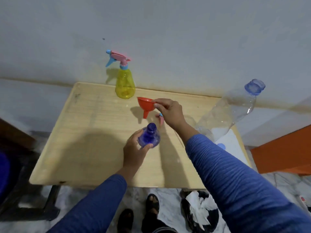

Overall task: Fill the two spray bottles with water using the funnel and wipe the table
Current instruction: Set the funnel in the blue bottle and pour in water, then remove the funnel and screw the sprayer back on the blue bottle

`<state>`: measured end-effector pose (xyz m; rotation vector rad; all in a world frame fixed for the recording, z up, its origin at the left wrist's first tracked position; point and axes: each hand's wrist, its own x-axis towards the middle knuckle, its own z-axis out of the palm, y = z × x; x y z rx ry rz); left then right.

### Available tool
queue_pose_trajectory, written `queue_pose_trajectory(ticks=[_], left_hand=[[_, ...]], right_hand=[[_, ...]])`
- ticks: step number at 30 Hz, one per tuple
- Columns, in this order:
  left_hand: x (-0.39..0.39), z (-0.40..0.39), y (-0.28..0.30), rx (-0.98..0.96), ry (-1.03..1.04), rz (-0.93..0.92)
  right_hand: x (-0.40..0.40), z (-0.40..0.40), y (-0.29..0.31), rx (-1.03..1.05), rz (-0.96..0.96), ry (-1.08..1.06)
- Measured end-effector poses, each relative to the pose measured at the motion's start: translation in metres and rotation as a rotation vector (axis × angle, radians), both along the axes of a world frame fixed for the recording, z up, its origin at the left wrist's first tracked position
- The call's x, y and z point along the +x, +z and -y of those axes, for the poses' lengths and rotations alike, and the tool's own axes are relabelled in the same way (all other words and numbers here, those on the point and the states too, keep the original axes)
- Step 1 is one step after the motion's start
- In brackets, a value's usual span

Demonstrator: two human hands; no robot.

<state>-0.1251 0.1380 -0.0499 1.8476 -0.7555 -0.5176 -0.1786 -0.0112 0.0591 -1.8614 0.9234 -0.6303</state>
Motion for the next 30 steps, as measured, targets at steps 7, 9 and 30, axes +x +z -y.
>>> queue_pose_trajectory(ticks=[7,9,30], left_hand=[[-0.005,-0.004,0.004,-0.017,0.047,-0.191],[-0.006,-0.003,0.003,-0.033,0.048,-0.248],[-0.008,-0.002,-0.002,0.02,0.07,-0.227]], right_hand=[[0.02,0.021,-0.044,0.043,-0.146,0.215],[0.024,0.025,-0.055,0.036,-0.175,0.254],[-0.024,0.028,-0.088,-0.152,-0.332,-0.232]])
